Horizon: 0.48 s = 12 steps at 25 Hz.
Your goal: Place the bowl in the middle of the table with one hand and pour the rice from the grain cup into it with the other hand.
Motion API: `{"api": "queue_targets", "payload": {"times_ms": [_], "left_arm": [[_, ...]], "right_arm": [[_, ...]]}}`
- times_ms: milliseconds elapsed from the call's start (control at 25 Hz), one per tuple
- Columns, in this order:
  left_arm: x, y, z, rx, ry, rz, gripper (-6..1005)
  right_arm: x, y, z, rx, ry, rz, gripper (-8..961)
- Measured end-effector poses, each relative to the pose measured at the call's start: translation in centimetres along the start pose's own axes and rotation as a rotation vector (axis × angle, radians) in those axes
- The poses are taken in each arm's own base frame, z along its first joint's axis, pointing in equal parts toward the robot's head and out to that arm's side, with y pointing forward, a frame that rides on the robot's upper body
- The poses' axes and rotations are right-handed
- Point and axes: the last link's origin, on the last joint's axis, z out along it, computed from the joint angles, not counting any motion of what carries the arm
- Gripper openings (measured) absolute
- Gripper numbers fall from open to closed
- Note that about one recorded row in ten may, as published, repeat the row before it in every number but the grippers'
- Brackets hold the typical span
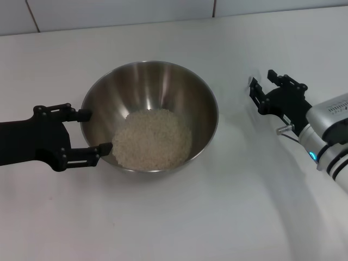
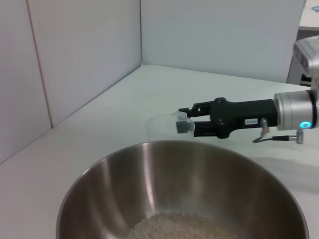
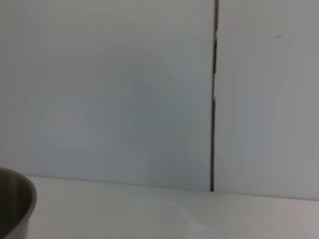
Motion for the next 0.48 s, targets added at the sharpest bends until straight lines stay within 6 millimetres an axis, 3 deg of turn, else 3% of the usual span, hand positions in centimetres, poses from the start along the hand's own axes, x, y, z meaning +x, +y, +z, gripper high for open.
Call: {"api": "queue_targets", "payload": {"times_ms": [360, 400, 480], "left_arm": [[0.0, 0.0, -0.1, -0.002, -0.002, -0.002, 806], [0.0, 0.0, -0.1, -0.002, -0.002, -0.003, 806], [0.0, 0.0, -0.2, 0.001, -0.002, -0.005, 806]], "right_arm": [[1.3, -0.3, -2.9, -0.01, -0.011, 0.105, 521], [1.5, -1.0, -4.2, 0.024, -0.049, 0.179, 722], [1.4, -1.5, -5.1, 0.045, -0.082, 0.221, 751]]}}
